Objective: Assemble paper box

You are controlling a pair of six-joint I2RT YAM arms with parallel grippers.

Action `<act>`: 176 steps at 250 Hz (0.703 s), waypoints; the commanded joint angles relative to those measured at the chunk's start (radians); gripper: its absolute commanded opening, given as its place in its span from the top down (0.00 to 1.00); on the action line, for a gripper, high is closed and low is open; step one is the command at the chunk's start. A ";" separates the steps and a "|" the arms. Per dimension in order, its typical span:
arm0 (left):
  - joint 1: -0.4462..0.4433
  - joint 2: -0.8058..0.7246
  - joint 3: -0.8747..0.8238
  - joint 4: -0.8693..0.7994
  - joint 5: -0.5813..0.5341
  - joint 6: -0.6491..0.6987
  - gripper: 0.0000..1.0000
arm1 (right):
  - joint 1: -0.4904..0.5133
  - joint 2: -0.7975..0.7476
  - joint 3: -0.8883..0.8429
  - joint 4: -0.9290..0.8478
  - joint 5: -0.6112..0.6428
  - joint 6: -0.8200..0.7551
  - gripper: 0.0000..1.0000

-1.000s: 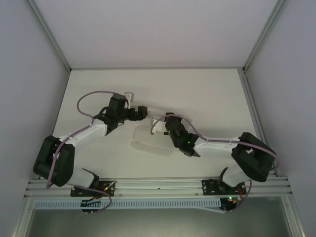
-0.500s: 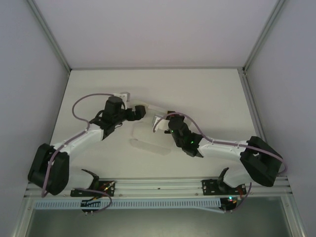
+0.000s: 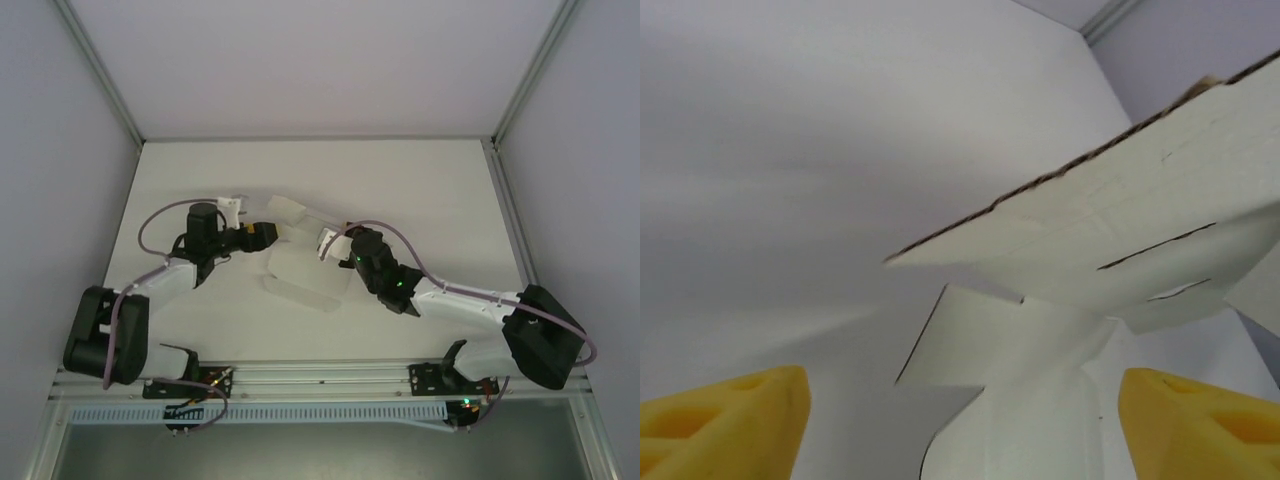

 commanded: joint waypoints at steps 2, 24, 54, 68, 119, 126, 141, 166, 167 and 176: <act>0.006 0.067 0.009 0.147 0.117 0.031 0.27 | -0.013 -0.046 0.021 -0.017 -0.041 0.055 1.00; 0.006 0.110 0.026 0.151 0.140 0.043 0.32 | -0.028 -0.063 0.024 -0.033 -0.060 0.075 1.00; 0.004 0.147 0.025 0.187 0.150 0.057 0.52 | -0.041 -0.085 0.022 -0.050 -0.090 0.093 1.00; 0.001 0.166 0.034 0.195 0.158 0.059 0.62 | -0.046 -0.086 0.023 -0.057 -0.096 0.101 1.00; -0.017 0.185 0.026 0.266 0.200 0.069 0.67 | -0.048 -0.067 0.036 -0.071 -0.098 0.106 1.00; -0.017 0.183 0.025 0.266 0.199 0.073 0.67 | -0.051 -0.066 0.039 -0.074 -0.095 0.107 1.00; -0.017 0.182 0.027 0.261 0.194 0.078 0.73 | -0.047 -0.066 0.043 -0.079 -0.097 0.108 1.00; -0.020 0.183 0.028 0.258 0.195 0.078 0.81 | -0.048 -0.067 0.051 -0.095 -0.096 0.110 1.00; -0.021 0.183 0.028 0.258 0.196 0.078 0.82 | -0.048 -0.066 0.052 -0.097 -0.096 0.110 1.00; -0.022 0.181 0.029 0.256 0.195 0.082 0.89 | -0.049 -0.065 0.056 -0.108 -0.095 0.112 1.00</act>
